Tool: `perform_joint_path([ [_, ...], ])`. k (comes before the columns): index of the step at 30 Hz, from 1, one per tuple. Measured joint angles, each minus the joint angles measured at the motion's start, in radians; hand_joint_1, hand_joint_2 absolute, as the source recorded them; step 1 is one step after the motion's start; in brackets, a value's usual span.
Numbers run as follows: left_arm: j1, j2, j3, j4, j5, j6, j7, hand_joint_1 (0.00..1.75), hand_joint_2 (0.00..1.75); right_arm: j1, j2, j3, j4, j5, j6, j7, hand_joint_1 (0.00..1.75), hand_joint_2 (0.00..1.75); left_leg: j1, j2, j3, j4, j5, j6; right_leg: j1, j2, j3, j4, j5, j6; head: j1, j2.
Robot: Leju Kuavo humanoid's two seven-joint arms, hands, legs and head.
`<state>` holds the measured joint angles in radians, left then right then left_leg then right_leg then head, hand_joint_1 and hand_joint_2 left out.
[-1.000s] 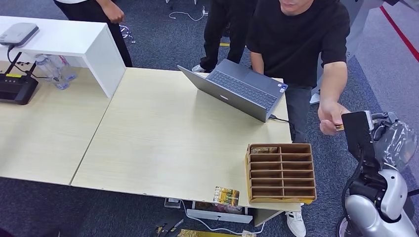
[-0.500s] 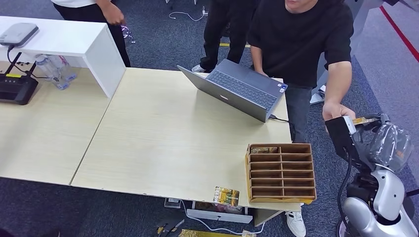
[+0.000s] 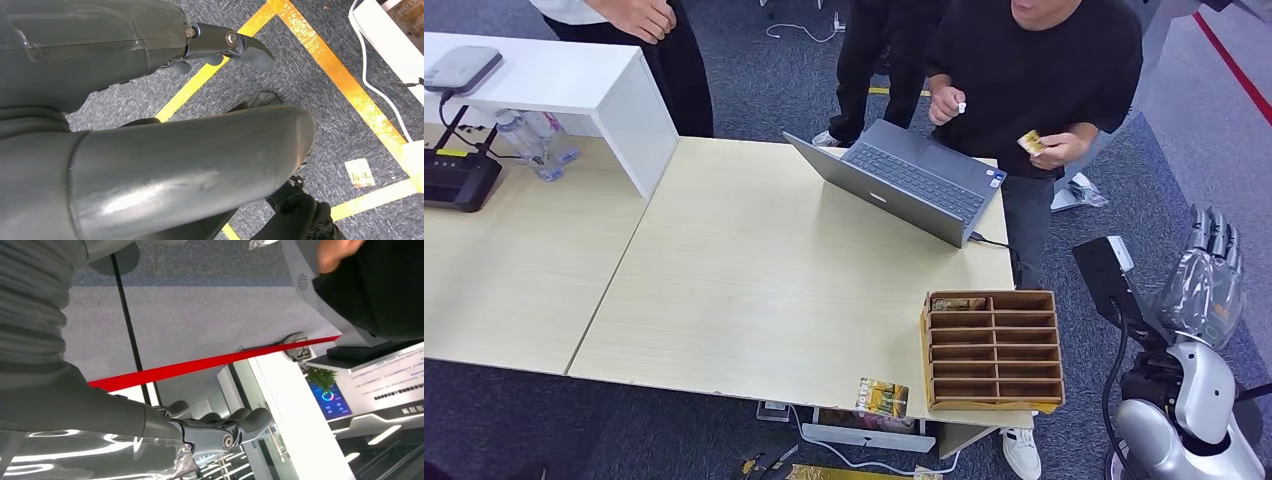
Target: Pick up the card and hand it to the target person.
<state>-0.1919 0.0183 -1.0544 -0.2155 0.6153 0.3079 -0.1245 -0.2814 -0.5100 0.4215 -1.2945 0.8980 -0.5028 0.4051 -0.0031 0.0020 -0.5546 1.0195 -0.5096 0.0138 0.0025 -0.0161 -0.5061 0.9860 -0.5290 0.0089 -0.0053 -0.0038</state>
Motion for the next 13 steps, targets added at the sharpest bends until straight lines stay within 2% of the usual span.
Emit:
perform_joint_path([
  [6, 0.002, 0.001, 0.0, 0.0, 0.001, 0.003, -0.003, 0.0, 0.0, 0.007, 0.0, -0.001, -0.006, -0.026, -0.027, 0.0, 0.0, 1.75, 0.0, 0.0, 0.0, 0.0, 0.0, 0.0, 0.0, 0.0, 0.0, 0.0, 0.0, 0.0, 0.0, 0.0],
  [13, 0.018, 0.005, 0.0, 0.0, 0.011, 0.012, -0.011, 0.0, 0.0, 0.045, 0.002, -0.02, -0.078, -0.083, -0.127, 0.0, 0.0, 1.75, 0.0, 0.0, 0.0, 0.0, 0.0, 0.0, 0.0, 0.0, 0.0, 0.0, 0.0, 0.0, 0.0, 0.0],
])
